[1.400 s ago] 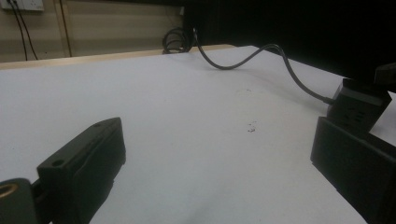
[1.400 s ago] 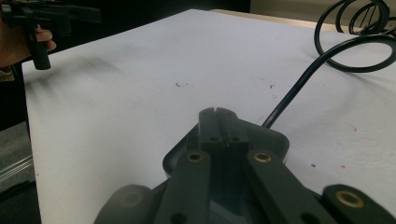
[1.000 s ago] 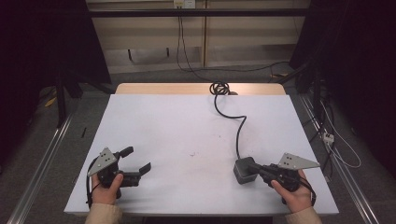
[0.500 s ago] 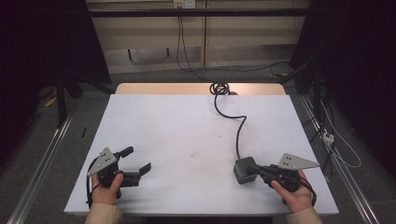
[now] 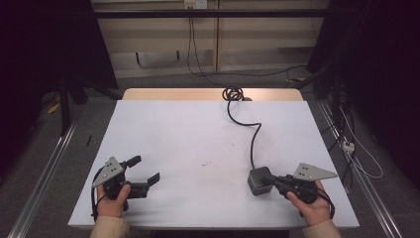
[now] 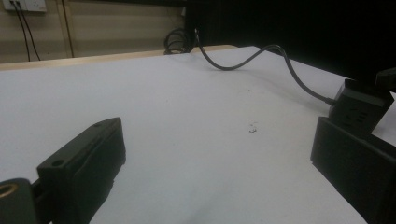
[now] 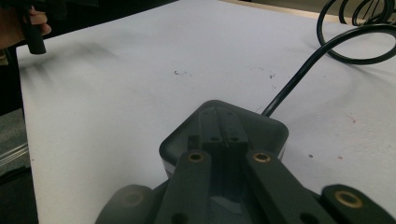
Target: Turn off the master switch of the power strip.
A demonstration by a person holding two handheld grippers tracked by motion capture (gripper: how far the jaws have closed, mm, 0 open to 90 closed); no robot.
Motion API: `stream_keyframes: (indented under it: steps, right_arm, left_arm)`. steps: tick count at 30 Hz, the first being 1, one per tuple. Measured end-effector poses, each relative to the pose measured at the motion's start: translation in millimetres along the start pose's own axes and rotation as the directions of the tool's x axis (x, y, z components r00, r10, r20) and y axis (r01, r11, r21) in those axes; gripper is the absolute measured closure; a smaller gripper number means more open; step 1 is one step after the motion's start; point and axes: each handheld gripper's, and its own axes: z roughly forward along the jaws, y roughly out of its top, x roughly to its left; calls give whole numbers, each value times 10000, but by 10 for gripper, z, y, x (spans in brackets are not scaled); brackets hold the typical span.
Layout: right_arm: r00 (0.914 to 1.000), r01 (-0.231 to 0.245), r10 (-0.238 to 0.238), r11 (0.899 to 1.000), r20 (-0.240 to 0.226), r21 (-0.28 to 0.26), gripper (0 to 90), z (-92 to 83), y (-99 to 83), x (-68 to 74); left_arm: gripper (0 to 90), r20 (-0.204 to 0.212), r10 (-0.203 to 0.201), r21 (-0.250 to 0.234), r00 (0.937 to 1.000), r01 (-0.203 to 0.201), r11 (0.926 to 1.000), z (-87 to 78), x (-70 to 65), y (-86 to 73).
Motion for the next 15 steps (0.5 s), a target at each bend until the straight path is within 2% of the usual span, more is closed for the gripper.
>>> stream_keyframes:
  steps: [15]
  right_arm:
    - [9999,73,-73,9999,70,104,900,6,6,10]
  left_arm:
    - [28,-23,-89,-14,10000,89,10000,4,-4,-6]
